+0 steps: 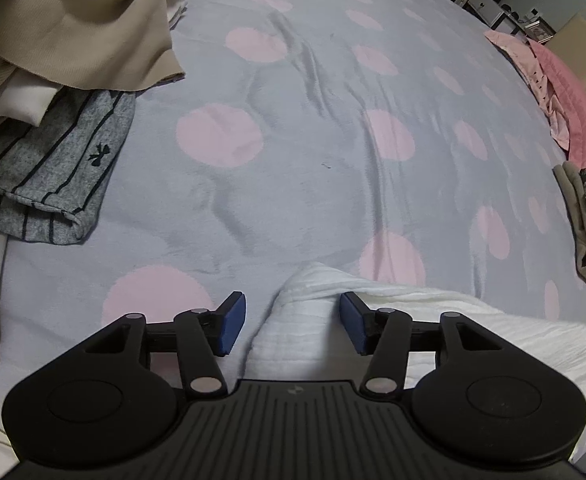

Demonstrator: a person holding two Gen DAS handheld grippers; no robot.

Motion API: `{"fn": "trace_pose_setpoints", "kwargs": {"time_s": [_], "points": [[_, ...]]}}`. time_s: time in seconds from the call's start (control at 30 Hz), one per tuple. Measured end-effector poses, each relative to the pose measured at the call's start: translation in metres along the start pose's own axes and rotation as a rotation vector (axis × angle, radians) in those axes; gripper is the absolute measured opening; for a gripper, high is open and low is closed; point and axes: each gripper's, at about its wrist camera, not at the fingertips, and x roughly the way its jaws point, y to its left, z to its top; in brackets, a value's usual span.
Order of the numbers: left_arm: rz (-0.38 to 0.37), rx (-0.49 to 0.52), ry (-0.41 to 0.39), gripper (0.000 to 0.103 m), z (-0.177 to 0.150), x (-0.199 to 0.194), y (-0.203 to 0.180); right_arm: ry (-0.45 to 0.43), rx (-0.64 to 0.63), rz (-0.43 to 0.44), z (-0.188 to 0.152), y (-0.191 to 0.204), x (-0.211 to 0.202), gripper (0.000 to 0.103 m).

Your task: Fold clothes

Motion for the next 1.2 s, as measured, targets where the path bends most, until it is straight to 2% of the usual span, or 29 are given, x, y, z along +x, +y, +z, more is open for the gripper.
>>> {"fn": "trace_pose_setpoints", "kwargs": {"time_s": [0.07,0.17,0.27,0.33,0.43,0.53,0.67,0.8,0.87,0.97,1.0,1.03,1.17,1.2], "points": [[-0.003,0.001,-0.005,0.052,0.0,-0.001,-0.003,0.04,-0.002,-0.025,-0.003,-0.006,0.015,0.025],[-0.017,0.005,-0.011,0.052,-0.001,-0.006,-0.005,0.056,0.0,-0.102,-0.006,-0.014,0.023,0.038],[-0.038,-0.001,-0.021,0.054,-0.003,-0.014,-0.006,0.057,0.121,-0.051,-0.004,-0.035,0.016,0.047],[-0.049,-0.005,-0.028,0.055,-0.005,-0.02,-0.006,0.057,0.208,0.027,-0.004,-0.047,0.012,0.063],[-0.059,-0.004,-0.024,0.056,-0.01,-0.026,-0.007,0.066,0.268,0.092,-0.006,-0.055,0.012,0.073],[-0.068,0.004,-0.001,0.058,-0.02,-0.031,-0.008,0.083,0.259,0.086,-0.008,-0.059,0.011,0.073],[-0.077,0.044,0.048,0.06,-0.041,-0.034,-0.01,0.059,0.258,0.11,-0.006,-0.07,-0.005,0.073],[-0.028,0.117,0.099,0.061,-0.062,-0.029,-0.01,0.032,0.278,0.079,-0.007,-0.082,-0.021,0.073],[0.021,0.157,0.131,0.061,-0.07,-0.022,-0.008,0.03,0.293,0.061,-0.007,-0.086,-0.024,0.073],[0.06,0.173,0.157,0.06,-0.078,-0.011,-0.002,0.03,0.306,0.053,-0.007,-0.089,-0.027,0.073],[0.054,0.165,0.159,0.058,-0.079,-0.008,0.001,0.03,0.307,0.054,-0.008,-0.089,-0.028,0.073],[0.046,0.16,0.153,0.051,-0.08,-0.007,0.002,0.031,0.308,0.054,-0.008,-0.089,-0.028,0.073],[0.004,0.189,0.135,0.012,-0.076,-0.016,-0.006,0.028,0.324,0.018,-0.007,-0.092,-0.031,0.073],[-0.007,0.199,0.131,0.011,-0.075,-0.018,-0.009,0.027,0.334,0.011,-0.007,-0.094,-0.031,0.073]]}}
